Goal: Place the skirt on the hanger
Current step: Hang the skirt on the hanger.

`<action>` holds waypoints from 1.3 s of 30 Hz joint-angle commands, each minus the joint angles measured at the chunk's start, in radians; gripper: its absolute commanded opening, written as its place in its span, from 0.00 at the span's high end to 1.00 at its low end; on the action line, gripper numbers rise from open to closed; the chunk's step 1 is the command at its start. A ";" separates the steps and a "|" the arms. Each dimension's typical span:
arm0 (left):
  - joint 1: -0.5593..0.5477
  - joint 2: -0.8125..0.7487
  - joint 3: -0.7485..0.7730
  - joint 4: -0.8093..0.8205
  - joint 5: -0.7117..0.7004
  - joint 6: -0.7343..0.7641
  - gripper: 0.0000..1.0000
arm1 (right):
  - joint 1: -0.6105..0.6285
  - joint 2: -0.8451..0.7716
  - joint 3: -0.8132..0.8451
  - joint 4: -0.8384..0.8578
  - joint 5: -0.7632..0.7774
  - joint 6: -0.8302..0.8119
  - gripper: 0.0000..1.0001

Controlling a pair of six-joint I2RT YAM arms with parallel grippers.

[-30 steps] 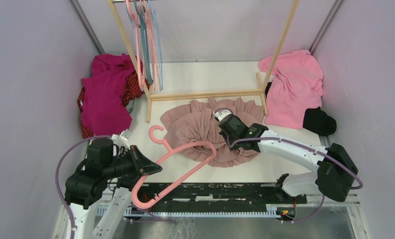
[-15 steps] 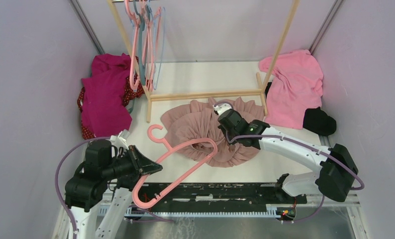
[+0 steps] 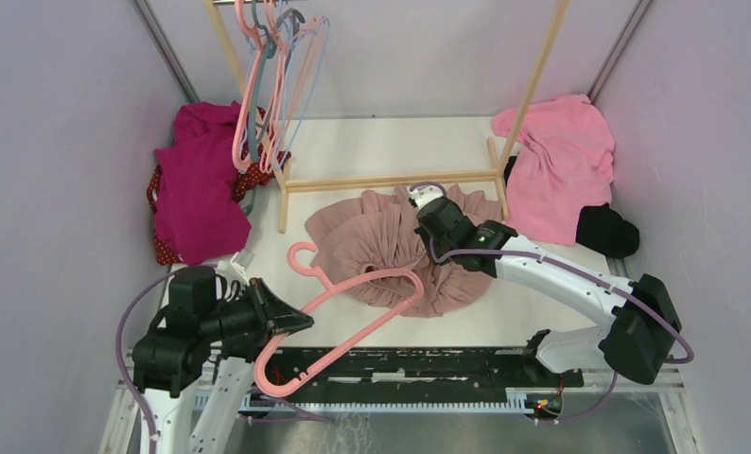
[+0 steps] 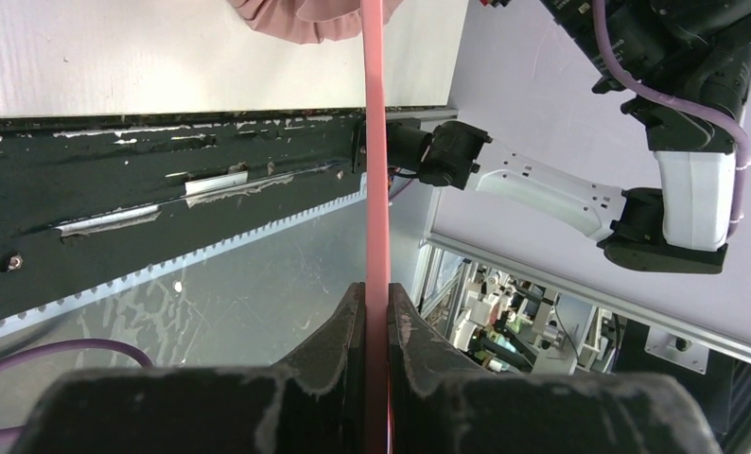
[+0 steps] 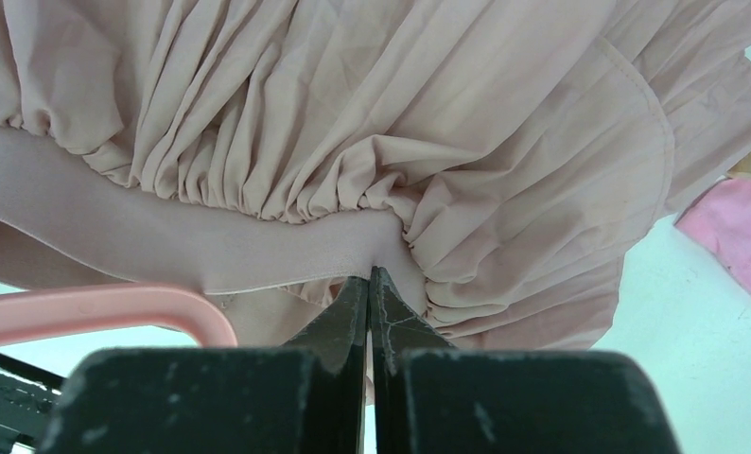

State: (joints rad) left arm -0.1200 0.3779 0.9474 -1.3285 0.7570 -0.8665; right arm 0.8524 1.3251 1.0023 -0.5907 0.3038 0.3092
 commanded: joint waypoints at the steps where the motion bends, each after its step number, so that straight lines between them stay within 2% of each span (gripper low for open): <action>1: 0.029 -0.024 -0.052 0.032 0.081 -0.008 0.97 | -0.004 -0.003 0.041 0.047 -0.008 0.009 0.99; 6: 0.039 -0.024 -0.121 0.047 0.053 0.006 0.97 | -0.008 -0.026 0.019 0.047 -0.012 0.010 0.99; 11: 0.039 0.002 -0.105 0.109 -0.020 -0.045 0.97 | -0.012 -0.067 0.005 0.035 -0.019 0.012 0.99; 18: 0.048 -0.049 -0.112 0.322 -0.157 -0.214 0.97 | -0.012 -0.131 -0.024 0.012 -0.061 0.025 0.99; 26: 0.134 -0.109 -0.194 0.506 -0.234 -0.269 0.97 | -0.012 -0.173 -0.059 -0.008 -0.157 0.050 0.99; 32: 0.258 -0.128 -0.246 0.606 -0.179 -0.258 0.97 | -0.005 -0.198 -0.054 -0.013 -0.212 0.077 0.99; 39: 0.312 -0.093 -0.224 0.557 -0.079 -0.185 0.97 | 0.014 -0.151 0.024 -0.023 -0.179 0.073 0.99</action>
State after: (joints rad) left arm 0.1646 0.2672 0.6914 -0.8558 0.6594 -1.0946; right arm 0.8520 1.1572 0.9493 -0.6044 0.1139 0.3737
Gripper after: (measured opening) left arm 0.154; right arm 0.017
